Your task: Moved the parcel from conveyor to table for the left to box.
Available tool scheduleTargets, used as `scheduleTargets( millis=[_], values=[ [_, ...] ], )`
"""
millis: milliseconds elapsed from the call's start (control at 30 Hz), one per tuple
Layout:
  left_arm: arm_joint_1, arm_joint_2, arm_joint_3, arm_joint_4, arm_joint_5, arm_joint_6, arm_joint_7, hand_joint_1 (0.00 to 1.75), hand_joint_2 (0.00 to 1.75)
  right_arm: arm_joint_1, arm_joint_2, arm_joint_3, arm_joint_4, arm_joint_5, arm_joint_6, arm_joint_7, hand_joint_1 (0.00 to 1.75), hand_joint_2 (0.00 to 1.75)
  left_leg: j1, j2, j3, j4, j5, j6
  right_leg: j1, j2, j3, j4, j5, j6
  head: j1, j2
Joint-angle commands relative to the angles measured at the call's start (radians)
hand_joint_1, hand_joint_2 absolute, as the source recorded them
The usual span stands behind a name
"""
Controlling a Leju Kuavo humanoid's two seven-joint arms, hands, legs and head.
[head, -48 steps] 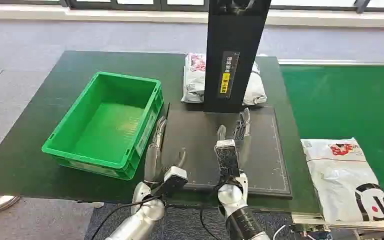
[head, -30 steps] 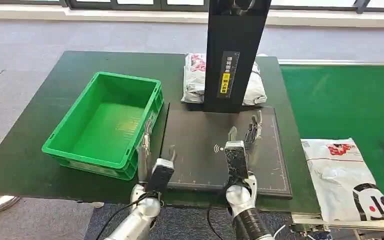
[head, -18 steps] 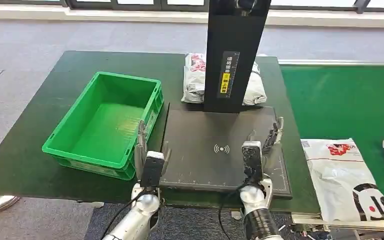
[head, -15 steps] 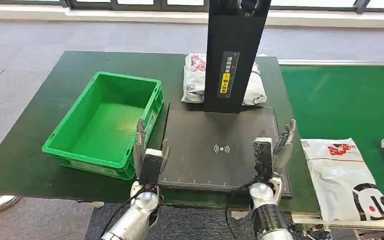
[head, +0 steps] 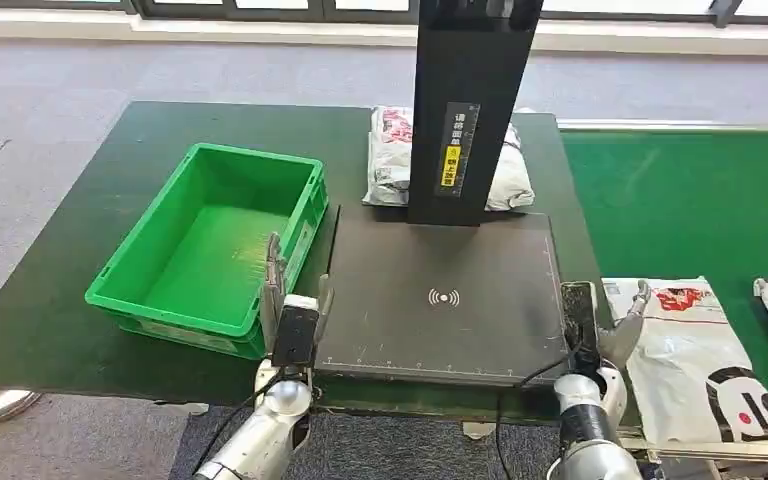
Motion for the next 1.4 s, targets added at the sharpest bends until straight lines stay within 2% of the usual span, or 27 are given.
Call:
scheduleTargets(
  millis=[33, 133, 333, 400, 533, 667, 700, 767, 933, 1067, 1200, 1233, 1300, 1333, 1367, 1400],
  values=[
    [-0.023, 0.041, -0.035, 0.021, 0.025, -0.001, 0.004, 0.0, 1.75, -0.03, -0.004, -0.217, 0.025, 0.252, 0.002, 0.21, 0.0, 1.75, -0.001, 0.002, 0.001, -0.002, 0.001, 0.001, 0.0, 0.002, 0.0, -0.002, 0.002, 0.0, 0.0, 0.0],
    [-0.026, 0.04, -0.054, 0.033, 0.037, -0.001, 0.004, 0.0, 1.75, -0.012, 0.007, -0.284, -0.013, 0.395, 0.002, 0.245, 0.0, 1.75, 0.0, 0.0, 0.002, -0.003, 0.002, 0.001, 0.0, -0.001, 0.002, -0.004, 0.002, 0.0, 0.0, 0.0],
    [-0.024, 0.035, -0.059, 0.038, 0.032, 0.0, 0.004, 0.0, 1.75, 0.027, 0.025, -0.366, -0.12, 0.553, 0.002, 0.268, 0.0, 1.75, 0.0, -0.002, 0.002, -0.002, 0.002, 0.002, 0.0, -0.004, 0.004, -0.004, 0.001, 0.0, 0.0, 0.0],
    [-0.018, 0.036, -0.052, 0.028, 0.026, 0.0, 0.004, 0.0, 1.75, 0.044, 0.039, -0.392, -0.186, 0.591, 0.002, 0.256, 0.0, 1.75, -0.001, 0.0, 0.001, -0.001, 0.002, 0.002, 0.0, -0.001, 0.002, -0.003, 0.002, 0.001, 0.0, 0.0],
    [-0.017, 0.037, -0.053, 0.027, 0.032, 0.0, 0.004, 0.0, 1.75, 0.049, 0.04, -0.395, -0.209, 0.61, 0.002, 0.263, 0.0, 1.75, -0.001, -0.001, 0.001, -0.002, 0.002, 0.001, -0.001, -0.002, 0.002, -0.003, 0.002, 0.001, 0.0, 0.0],
    [-0.018, 0.044, -0.059, 0.026, 0.044, -0.001, 0.004, 0.0, 1.75, 0.038, -0.015, -0.361, -0.138, 0.643, 0.002, 0.355, 0.0, 1.75, -0.001, 0.001, 0.001, -0.002, 0.002, 0.002, -0.001, -0.001, 0.002, -0.003, 0.003, 0.001, 0.0, 0.0],
    [-0.017, 0.044, -0.058, 0.023, 0.048, -0.002, 0.004, 0.0, 1.75, 0.035, -0.051, -0.336, -0.088, 0.675, 0.002, 0.422, 0.0, 1.75, -0.001, 0.001, 0.001, -0.002, 0.002, 0.002, -0.001, 0.0, 0.001, -0.004, 0.003, 0.001, 0.0, 0.0],
    [-0.017, 0.044, -0.055, 0.025, 0.05, -0.003, 0.004, 0.0, 1.75, 0.028, -0.09, -0.318, -0.018, 0.682, 0.002, 0.476, 0.0, 1.75, -0.001, 0.0, 0.001, -0.002, 0.003, 0.002, -0.001, -0.002, 0.002, -0.004, 0.003, 0.002, 0.0, 0.0],
    [-0.015, 0.046, -0.052, 0.024, 0.052, -0.004, 0.004, 0.0, 1.75, 0.044, -0.107, -0.312, -0.01, 0.677, 0.002, 0.485, 0.0, 1.75, -0.001, 0.0, 0.001, -0.001, 0.002, 0.002, -0.001, -0.001, 0.002, -0.004, 0.003, 0.002, 0.0, 0.0],
    [-0.014, 0.052, -0.044, 0.024, 0.051, -0.005, 0.004, 0.0, 1.75, 0.061, -0.163, -0.277, 0.099, 0.696, 0.025, 0.561, 0.0, 1.75, -0.001, 0.0, 0.001, -0.002, 0.002, 0.002, -0.001, -0.001, 0.002, -0.004, 0.003, 0.002, 0.0, 0.0],
    [-0.012, 0.061, -0.039, 0.015, 0.049, -0.01, 0.004, 0.0, 1.75, 0.071, -0.197, -0.181, 0.125, 0.783, 0.201, 0.702, 0.0, 1.75, -0.001, -0.002, 0.001, -0.002, 0.002, 0.002, -0.001, -0.003, 0.003, -0.005, 0.003, 0.002, 0.0, 0.0],
    [-0.013, 0.061, -0.038, 0.016, 0.048, -0.008, 0.004, 0.0, 1.75, 0.071, -0.201, -0.17, 0.121, 0.785, 0.236, 0.707, 0.0, 1.75, -0.001, 0.0, 0.0, -0.001, 0.001, 0.002, -0.001, -0.001, 0.001, -0.003, 0.002, 0.002, 0.0, 0.0],
    [-0.019, 0.062, -0.036, 0.023, 0.047, -0.023, 0.004, 0.0, 1.75, 0.063, -0.258, -0.064, 0.156, 0.801, 0.446, 0.755, 0.0, 1.75, -0.002, 0.0, 0.0, -0.001, 0.001, 0.002, -0.002, 0.0, 0.001, -0.003, 0.002, 0.002, 0.0, 0.0],
    [-0.02, 0.062, -0.034, 0.025, 0.047, -0.026, 0.004, 0.0, 1.75, 0.064, -0.278, -0.046, 0.159, 0.801, 0.482, 0.744, 1.75, 1.75, -0.002, 0.001, 0.0, -0.002, 0.002, 0.002, -0.002, 0.0, 0.001, -0.004, 0.003, 0.002, 0.0, 0.0],
    [-0.023, 0.062, -0.033, 0.031, 0.048, -0.032, 0.004, 0.0, 1.75, 0.064, -0.303, -0.015, 0.174, 0.8, 0.549, 0.718, 1.75, 1.75, -0.002, -0.001, -0.001, 0.0, 0.002, 0.003, -0.002, -0.002, 0.001, -0.003, 0.002, 0.003, 0.0, 0.0],
    [-0.022, 0.063, -0.032, 0.03, 0.047, -0.033, 0.004, 0.0, 1.75, 0.065, -0.311, -0.009, 0.174, 0.801, 0.566, 0.708, 1.75, 1.75, -0.001, 0.0, 0.0, -0.001, 0.002, 0.003, -0.001, -0.002, 0.001, -0.004, 0.003, 0.003, 0.0, 0.0]
  ],
)
